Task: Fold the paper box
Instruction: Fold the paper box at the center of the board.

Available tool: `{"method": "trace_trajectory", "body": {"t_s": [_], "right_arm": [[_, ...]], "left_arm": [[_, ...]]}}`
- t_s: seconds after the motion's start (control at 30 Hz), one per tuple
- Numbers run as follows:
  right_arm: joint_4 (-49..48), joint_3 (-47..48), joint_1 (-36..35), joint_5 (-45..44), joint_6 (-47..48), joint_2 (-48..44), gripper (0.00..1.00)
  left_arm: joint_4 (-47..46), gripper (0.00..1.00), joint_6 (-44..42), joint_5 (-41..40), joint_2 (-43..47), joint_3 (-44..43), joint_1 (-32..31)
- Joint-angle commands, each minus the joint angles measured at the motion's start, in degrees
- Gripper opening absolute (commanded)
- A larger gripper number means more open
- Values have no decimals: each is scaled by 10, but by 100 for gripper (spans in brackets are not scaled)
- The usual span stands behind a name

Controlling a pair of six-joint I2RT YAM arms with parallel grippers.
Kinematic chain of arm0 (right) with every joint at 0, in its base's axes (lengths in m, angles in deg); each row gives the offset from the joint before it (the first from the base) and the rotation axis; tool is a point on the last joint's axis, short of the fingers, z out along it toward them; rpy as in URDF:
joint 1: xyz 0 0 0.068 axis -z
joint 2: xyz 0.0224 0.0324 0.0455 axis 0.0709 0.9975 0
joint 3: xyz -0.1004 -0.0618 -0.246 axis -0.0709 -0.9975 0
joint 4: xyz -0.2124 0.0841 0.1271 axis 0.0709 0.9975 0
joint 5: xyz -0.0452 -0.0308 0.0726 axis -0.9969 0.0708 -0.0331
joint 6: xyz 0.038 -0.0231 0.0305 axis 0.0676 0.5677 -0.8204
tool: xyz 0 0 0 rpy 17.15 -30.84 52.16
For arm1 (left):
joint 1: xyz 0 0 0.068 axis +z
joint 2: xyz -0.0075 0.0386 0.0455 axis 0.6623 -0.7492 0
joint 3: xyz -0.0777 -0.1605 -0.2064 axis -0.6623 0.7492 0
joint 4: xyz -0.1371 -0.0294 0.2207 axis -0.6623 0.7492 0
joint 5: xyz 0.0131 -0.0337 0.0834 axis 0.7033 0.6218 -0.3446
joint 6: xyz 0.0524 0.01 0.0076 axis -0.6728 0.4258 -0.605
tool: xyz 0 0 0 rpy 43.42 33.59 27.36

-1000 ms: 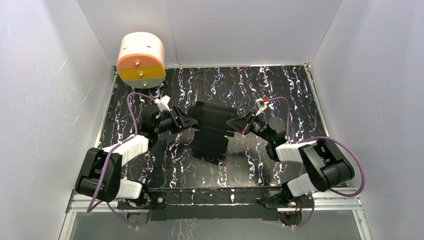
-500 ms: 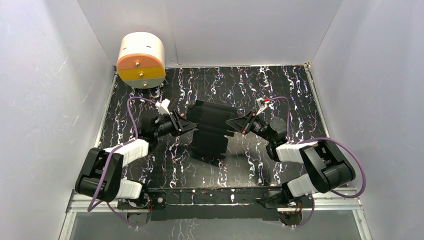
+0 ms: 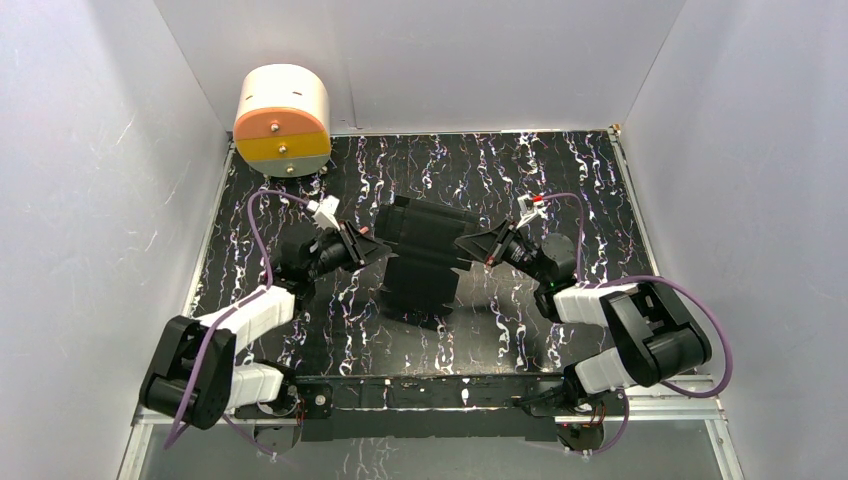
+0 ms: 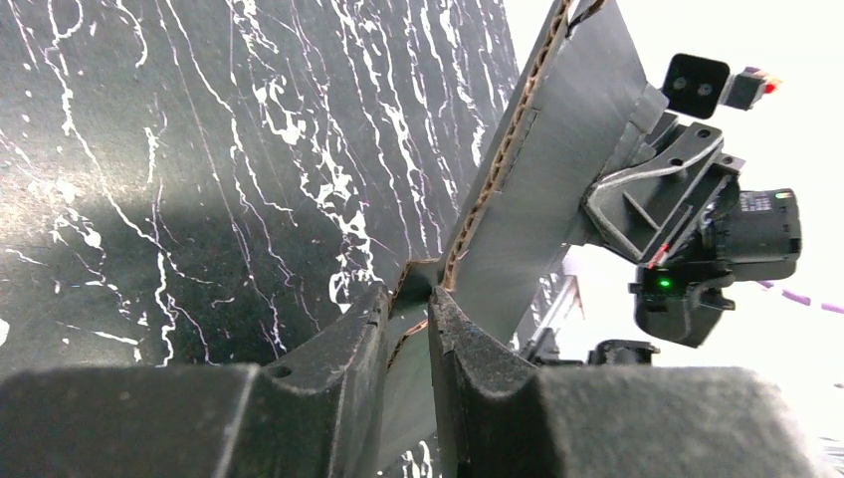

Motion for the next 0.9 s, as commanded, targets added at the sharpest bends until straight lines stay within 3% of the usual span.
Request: {"method": "trace_trajectory", "body": {"t_s": [0.0, 0.23, 0.6, 0.87], "right_arm": [[29, 14, -6, -2, 28, -23, 5], [143, 30, -14, -47, 85, -57, 5], [218, 44, -38, -109, 111, -76, 4], [201, 41, -43, -113, 102, -60, 4]], "left_arm": [[33, 18, -69, -61, 50, -21, -55], [131, 17, -150, -198, 93, -55, -126], [123, 15, -151, -258, 82, -54, -179], [151, 20, -164, -266, 57, -78, -190]]}}
